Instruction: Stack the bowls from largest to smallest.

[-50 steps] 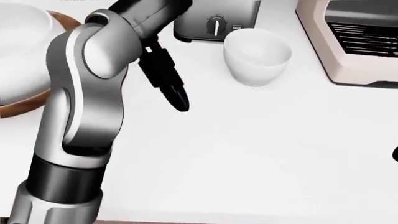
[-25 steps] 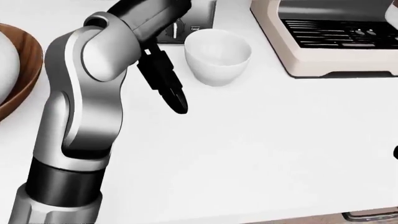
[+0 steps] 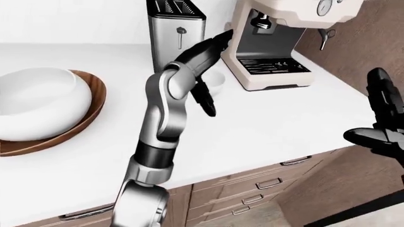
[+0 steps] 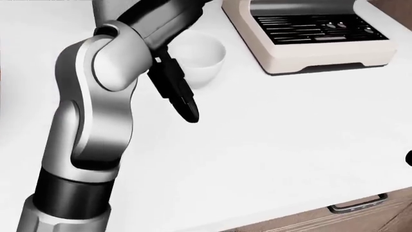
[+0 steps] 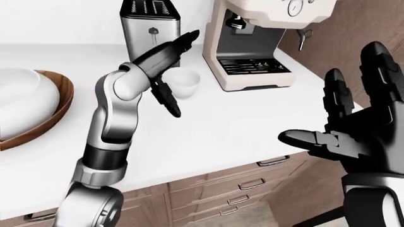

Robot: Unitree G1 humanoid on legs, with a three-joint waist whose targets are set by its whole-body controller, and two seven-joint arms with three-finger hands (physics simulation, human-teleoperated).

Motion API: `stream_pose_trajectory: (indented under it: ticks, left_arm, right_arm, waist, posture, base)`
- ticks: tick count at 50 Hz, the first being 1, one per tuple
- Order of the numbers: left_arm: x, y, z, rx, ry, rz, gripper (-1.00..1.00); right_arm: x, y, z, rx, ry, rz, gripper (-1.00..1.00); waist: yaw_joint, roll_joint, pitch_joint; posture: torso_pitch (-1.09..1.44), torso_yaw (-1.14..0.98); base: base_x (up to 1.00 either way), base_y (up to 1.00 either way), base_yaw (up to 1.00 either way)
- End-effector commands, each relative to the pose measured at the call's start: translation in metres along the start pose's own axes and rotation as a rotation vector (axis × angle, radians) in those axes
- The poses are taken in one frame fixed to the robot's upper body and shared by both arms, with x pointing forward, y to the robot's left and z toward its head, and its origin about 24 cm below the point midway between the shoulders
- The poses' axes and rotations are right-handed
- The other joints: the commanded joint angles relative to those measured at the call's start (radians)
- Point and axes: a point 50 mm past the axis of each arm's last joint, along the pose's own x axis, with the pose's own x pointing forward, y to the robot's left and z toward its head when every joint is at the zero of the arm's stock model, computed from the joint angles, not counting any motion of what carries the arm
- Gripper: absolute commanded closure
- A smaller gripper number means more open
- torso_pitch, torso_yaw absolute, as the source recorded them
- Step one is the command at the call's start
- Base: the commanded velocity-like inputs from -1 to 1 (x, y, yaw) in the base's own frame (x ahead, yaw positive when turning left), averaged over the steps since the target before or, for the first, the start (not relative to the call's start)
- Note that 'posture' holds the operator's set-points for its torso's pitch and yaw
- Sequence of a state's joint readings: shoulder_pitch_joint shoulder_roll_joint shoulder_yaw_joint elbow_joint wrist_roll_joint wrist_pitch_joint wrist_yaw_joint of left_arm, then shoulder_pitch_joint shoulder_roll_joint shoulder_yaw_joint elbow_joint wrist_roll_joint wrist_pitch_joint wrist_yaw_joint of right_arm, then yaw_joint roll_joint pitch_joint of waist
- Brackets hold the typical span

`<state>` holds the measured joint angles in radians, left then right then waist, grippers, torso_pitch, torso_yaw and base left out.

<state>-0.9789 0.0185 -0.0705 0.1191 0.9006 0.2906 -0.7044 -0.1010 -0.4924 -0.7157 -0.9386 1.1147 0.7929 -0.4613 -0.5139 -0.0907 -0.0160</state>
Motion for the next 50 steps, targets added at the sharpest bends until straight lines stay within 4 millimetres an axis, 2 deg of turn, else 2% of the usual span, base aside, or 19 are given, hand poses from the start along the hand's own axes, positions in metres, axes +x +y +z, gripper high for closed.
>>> stream_pose_trajectory:
  ticks: [1, 14, 26, 38, 46, 50]
  left_arm:
    - [-0.004, 0.015, 0.015, 0.027, -0.055, 0.066, -1.00]
    - [-0.003, 0.014, 0.015, 0.005, -0.059, 0.081, -1.00]
    - [0.013, 0.017, 0.007, 0.163, 0.005, 0.109, -1.00]
    - [0.032, 0.012, -0.001, 0.185, 0.066, 0.032, -1.00]
    - [0.038, 0.008, -0.015, 0.274, 0.129, -0.001, -1.00]
    - [0.040, 0.010, -0.012, 0.281, 0.127, -0.015, -1.00]
  right_arm:
    - [0.000, 0.000, 0.008, -0.013, -0.061, 0.006, -1.00]
    - [-0.001, -0.001, 0.007, -0.011, -0.060, 0.003, -1.00]
    - [-0.001, 0.000, 0.009, -0.012, -0.061, 0.004, -1.00]
    - [0.001, -0.001, 0.007, -0.012, -0.060, 0.004, -1.00]
    - [-0.001, -0.004, 0.005, -0.010, -0.058, -0.001, -1.00]
    - [-0.002, -0.003, 0.003, -0.010, -0.055, -0.001, -1.00]
  waist:
    - [-0.002, 0.000, -0.021]
    - [-0.005, 0.009, -0.028]
    - [-0.005, 0.012, -0.033]
    - [-0.006, 0.012, -0.037]
    - [-0.009, 0.013, -0.039]
    - [-0.012, 0.016, -0.040]
  posture:
    - [0.00, -0.48]
    - [0.00, -0.46]
    - [0.00, -0.46]
    - [0.00, -0.46]
    - [0.00, -0.46]
    - [0.00, -0.46]
  base:
    - [0.00, 0.00, 0.00]
    - [0.00, 0.00, 0.00]
    - [0.00, 0.00, 0.00]
    - [0.00, 0.00, 0.00]
    - [0.00, 0.00, 0.00]
    - [0.00, 0.00, 0.00]
